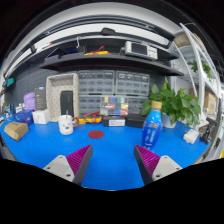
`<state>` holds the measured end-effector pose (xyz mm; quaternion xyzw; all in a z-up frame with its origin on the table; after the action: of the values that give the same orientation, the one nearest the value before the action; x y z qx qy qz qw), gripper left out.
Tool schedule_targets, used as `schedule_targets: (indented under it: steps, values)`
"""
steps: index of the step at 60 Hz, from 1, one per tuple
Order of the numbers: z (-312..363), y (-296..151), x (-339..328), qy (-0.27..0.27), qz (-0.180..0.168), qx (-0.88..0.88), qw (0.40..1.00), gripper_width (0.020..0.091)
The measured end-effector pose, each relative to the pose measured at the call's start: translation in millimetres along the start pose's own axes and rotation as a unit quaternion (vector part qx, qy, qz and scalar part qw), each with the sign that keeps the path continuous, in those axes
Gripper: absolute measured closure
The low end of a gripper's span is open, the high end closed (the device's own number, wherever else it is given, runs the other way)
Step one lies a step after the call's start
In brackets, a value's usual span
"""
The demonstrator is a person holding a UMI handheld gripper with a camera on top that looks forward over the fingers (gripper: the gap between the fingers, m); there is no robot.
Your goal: Pour water
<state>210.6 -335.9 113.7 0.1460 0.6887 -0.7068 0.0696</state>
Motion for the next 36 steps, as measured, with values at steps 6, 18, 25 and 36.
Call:
schedule_targets:
  steps: [6, 18, 25, 36]
  values:
    - [-42.8, 16.0, -2.5, 0.023, -0.017, 0.010, 1.000, 0.0249]
    - [-112.2, -1.7, 19.7, 0.068, -0.076, 0.001, 0.995, 0.0262]
    - [-126.7, -14.2, 53.0, 0.062, -0.085, 0.004, 0.994, 0.0262]
    - [-133.1, -21.6, 100.1, 0.045, -0.081, 0.018, 0.996, 0.0285]
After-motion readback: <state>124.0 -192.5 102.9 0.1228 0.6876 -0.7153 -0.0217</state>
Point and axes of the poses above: the point between the fingertips, and its own axes, seen from behind it with the camera up: z to the left, y down, x forward, the way the camera looks, the point moved 3 cm from there along -x, backward, against the way the camera looks, and after that the axes turned 4 degrees about x, right-handed, at the moved point
